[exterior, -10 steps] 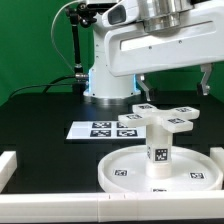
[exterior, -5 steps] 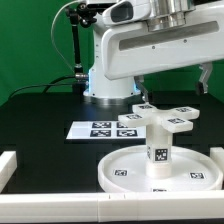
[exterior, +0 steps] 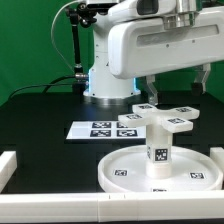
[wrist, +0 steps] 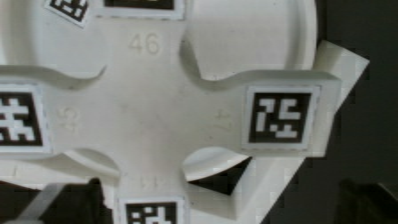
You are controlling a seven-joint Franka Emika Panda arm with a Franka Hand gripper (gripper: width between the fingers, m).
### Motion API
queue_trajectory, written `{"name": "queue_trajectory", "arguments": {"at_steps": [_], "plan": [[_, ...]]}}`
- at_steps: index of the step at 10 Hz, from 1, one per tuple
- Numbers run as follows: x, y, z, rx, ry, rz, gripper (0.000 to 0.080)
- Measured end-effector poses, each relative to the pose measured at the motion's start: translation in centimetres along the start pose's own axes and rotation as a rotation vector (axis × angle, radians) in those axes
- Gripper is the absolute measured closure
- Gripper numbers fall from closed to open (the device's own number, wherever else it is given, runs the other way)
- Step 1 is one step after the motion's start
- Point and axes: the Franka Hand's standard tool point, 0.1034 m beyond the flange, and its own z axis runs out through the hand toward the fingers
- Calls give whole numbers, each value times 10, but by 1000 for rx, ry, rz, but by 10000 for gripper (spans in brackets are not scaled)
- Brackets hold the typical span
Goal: Assemble round table
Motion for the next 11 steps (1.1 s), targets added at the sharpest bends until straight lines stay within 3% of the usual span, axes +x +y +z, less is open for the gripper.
{"name": "queue_trajectory", "arguments": {"at_steps": [4, 6, 11], "plan": [[-1, 7, 2, -21, -1, -460, 151], [10, 3, 1, -77, 4, -729, 151], [7, 9, 2, -94, -25, -1007, 151]]}}
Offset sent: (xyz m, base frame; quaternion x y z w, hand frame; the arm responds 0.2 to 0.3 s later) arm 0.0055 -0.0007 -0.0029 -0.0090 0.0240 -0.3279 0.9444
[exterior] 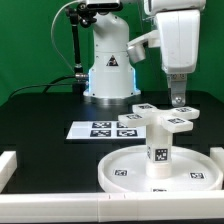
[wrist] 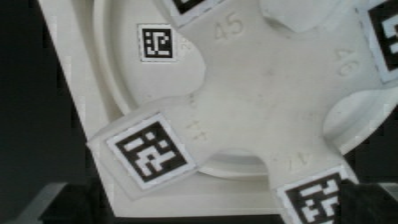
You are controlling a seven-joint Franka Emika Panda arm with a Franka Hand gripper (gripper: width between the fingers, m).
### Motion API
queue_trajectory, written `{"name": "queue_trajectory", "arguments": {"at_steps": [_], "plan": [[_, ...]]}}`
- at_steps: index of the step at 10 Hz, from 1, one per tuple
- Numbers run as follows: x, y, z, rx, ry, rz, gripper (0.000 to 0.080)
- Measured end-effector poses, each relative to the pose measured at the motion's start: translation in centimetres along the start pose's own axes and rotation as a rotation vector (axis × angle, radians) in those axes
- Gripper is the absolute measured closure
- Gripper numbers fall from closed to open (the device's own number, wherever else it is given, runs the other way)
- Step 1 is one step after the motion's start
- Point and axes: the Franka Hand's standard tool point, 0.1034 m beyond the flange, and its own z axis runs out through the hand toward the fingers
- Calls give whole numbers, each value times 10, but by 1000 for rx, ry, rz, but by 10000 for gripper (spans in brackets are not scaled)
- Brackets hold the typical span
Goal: Assemble round table
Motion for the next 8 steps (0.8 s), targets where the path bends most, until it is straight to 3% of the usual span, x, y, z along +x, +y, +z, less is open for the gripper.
{"name": "queue_trajectory", "arguments": {"at_steps": [5, 8], "plan": [[-18, -3, 5, 26, -18, 167, 151], [-19, -3, 6, 27, -18, 205, 151]]}}
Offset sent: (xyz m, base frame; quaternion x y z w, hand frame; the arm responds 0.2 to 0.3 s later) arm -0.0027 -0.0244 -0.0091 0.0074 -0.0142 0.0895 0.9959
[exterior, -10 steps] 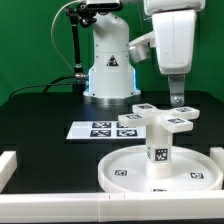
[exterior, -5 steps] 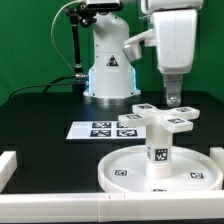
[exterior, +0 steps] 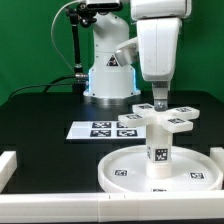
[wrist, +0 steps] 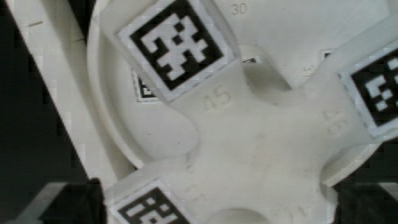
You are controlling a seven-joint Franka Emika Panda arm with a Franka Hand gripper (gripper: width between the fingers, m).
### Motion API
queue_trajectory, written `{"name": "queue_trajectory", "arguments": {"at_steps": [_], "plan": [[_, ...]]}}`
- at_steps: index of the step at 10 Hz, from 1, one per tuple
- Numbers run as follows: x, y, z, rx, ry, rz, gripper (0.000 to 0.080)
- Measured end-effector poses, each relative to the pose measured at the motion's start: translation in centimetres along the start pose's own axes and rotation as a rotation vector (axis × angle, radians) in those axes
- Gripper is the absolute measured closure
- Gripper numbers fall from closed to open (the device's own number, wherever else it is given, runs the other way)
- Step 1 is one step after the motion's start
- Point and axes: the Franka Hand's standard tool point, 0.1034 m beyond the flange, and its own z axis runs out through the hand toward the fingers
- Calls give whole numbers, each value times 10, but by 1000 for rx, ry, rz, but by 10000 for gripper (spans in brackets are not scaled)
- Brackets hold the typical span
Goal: Assemble round table
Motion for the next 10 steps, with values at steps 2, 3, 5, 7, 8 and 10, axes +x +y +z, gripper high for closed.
{"name": "queue_trajectory", "arguments": {"at_steps": [2, 3, 5, 7, 8, 10], "plan": [[-5, -4, 4, 11, -9, 184, 151], [-5, -5, 5, 14, -11, 198, 151], [-7, -6, 8, 17, -12, 195, 151], [-7, -7, 11, 21, -13, 195, 151], [-5, -7, 12, 19, -10, 192, 151], [-4, -9, 17, 25, -11, 189, 151]]}}
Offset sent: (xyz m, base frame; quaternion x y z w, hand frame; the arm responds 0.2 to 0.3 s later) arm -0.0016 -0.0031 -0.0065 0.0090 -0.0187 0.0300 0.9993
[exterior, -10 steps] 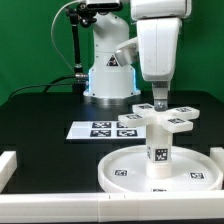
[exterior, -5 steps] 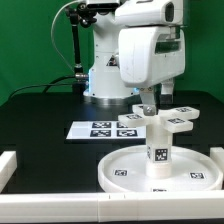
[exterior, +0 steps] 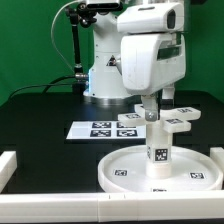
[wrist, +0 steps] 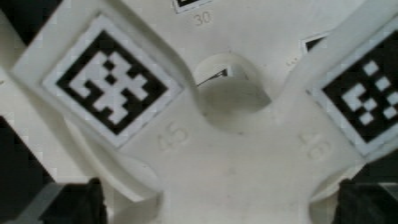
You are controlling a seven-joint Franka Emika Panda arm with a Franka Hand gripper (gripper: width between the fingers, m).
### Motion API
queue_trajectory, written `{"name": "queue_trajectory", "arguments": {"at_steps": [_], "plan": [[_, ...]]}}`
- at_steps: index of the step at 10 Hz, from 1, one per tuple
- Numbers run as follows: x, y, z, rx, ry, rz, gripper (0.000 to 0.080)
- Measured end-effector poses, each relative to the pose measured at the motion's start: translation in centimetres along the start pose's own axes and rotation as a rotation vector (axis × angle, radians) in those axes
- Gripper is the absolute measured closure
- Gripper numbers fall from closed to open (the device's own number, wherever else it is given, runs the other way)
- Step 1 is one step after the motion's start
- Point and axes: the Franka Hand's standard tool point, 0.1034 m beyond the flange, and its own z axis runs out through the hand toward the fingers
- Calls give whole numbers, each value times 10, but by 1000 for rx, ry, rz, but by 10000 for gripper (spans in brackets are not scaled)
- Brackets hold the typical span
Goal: Assemble round table
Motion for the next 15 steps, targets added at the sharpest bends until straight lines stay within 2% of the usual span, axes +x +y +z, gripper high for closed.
{"name": "queue_trajectory", "arguments": {"at_steps": [3, 5, 10, 13, 15], "plan": [[-1, -1, 2, 3, -2, -1, 151], [-1, -1, 2, 5, -3, -1, 363], [-2, -1, 2, 6, -3, 16, 363], [-2, 0, 0, 6, 5, 298, 363], [-4, -2, 0, -7, 25, 508, 361]]}}
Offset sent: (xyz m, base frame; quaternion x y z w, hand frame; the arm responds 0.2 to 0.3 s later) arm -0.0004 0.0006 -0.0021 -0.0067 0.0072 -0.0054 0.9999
